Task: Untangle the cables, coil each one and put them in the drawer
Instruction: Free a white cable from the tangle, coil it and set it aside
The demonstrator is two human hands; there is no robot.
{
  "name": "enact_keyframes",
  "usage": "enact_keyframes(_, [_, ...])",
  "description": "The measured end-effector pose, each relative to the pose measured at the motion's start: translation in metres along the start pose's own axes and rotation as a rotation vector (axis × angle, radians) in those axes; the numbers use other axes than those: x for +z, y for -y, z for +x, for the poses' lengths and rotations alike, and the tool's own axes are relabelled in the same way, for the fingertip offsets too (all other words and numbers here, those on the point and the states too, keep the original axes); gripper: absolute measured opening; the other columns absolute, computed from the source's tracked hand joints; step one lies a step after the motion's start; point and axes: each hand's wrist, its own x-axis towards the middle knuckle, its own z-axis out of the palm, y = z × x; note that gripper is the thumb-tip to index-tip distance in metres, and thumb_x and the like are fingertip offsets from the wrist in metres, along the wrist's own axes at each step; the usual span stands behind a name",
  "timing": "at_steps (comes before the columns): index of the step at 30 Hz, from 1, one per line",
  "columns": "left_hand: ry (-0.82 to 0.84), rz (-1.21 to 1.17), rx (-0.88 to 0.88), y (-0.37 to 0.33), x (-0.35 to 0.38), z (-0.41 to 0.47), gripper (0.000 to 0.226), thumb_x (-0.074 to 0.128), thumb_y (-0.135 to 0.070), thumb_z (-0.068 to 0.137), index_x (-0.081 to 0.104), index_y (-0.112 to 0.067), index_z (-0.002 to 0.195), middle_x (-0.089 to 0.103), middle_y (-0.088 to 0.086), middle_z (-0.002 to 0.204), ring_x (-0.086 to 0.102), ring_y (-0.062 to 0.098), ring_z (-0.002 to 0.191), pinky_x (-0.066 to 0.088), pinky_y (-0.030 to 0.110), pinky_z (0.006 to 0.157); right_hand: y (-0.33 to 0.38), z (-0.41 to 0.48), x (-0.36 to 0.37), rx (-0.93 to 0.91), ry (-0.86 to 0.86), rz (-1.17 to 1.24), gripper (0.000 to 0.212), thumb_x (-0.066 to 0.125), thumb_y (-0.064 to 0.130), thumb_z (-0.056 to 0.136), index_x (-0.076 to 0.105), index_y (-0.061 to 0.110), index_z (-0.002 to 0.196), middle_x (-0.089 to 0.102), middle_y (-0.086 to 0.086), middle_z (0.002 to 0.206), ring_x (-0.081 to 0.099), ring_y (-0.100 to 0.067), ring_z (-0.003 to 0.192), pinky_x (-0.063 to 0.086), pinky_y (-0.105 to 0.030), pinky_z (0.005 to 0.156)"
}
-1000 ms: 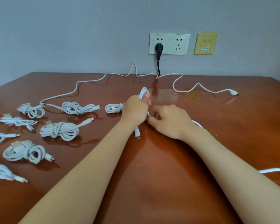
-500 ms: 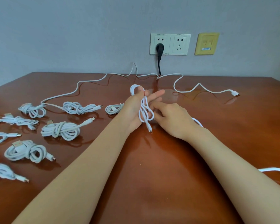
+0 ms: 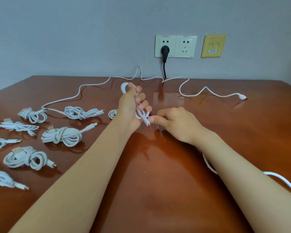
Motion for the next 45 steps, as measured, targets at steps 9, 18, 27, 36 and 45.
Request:
enact_keyframes(9, [-0.025,0.006,-0.023,-0.014,-0.01,0.0,0.04,0.027,-0.037,0.103,0.037,-0.019,0.069,0.044,-0.01,0.041,0.027,0.003,0.025,0.028,0.011,0.031,-0.016,0.004,-0.007,0.058,-0.053,0.27,0.017,0.062,0.032,0.088,0.057,0.026,0.072,0.05,0.007,0.063,0.045,-0.009,0.062,0.035,-0.018,0.059])
enact_keyframes(18, [0.105,0.191,-0.029,-0.009,-0.014,0.002,0.043,0.021,-0.033,0.104,0.034,-0.019,0.066,0.071,-0.007,0.071,0.068,0.011,0.08,0.047,0.031,0.075,-0.01,0.006,-0.004,-0.072,-0.104,0.224,0.012,0.069,0.03,0.082,0.063,0.035,0.072,0.066,0.007,0.087,0.059,-0.015,0.087,0.047,-0.042,0.086])
enact_keyframes(27, [0.003,0.336,-0.059,-0.002,-0.007,0.0,0.045,0.028,-0.038,0.102,0.04,-0.013,0.066,0.069,0.004,0.059,0.068,0.014,0.053,0.055,0.024,0.048,-0.005,0.005,-0.007,-0.138,-0.161,0.259,0.015,0.071,0.028,0.079,0.063,0.037,0.07,0.062,0.012,0.079,0.057,-0.011,0.081,0.047,-0.037,0.08])
enact_keyframes(36, [-0.075,0.673,-0.028,0.004,-0.012,0.006,0.04,0.034,-0.042,0.1,0.044,-0.016,0.071,0.07,0.007,0.083,0.062,0.024,0.055,0.046,0.034,0.063,-0.004,0.004,-0.012,-0.101,-0.167,0.191,0.027,0.079,0.033,0.067,0.052,0.035,0.063,0.049,0.011,0.056,0.043,-0.007,0.056,0.032,-0.027,0.058])
enact_keyframes(45, [0.017,0.303,-0.188,-0.004,-0.014,0.002,0.048,0.021,-0.037,0.103,0.039,-0.013,0.066,0.07,0.007,0.096,0.069,0.02,0.081,0.055,0.028,0.071,-0.008,0.004,-0.012,-0.076,-0.156,0.216,0.025,0.079,0.029,0.069,0.056,0.033,0.06,0.05,0.014,0.053,0.045,-0.004,0.055,0.032,-0.023,0.058])
